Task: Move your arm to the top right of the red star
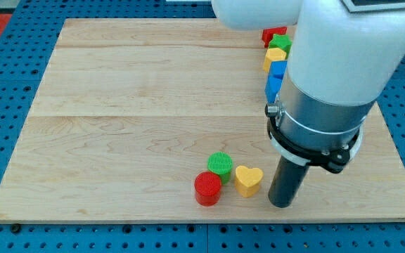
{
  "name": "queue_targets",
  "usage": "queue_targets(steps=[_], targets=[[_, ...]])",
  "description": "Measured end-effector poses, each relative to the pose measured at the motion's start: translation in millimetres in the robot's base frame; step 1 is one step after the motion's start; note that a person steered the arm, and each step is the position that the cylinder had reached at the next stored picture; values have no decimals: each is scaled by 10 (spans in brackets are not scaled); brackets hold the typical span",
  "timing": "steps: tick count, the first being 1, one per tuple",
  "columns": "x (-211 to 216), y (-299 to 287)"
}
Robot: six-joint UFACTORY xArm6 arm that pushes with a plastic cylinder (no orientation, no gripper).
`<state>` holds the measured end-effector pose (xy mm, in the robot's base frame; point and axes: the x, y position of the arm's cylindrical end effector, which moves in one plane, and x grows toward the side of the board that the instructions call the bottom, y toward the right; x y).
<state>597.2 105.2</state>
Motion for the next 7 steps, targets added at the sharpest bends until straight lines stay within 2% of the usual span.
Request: queue_targets(steps=[1,2,3,4,5,6,7], targets=[[-204,754],[-262,1168],[-809,1795],[-1473,2080],[-1880,1768],[-1989,1895],[-2364,1710]])
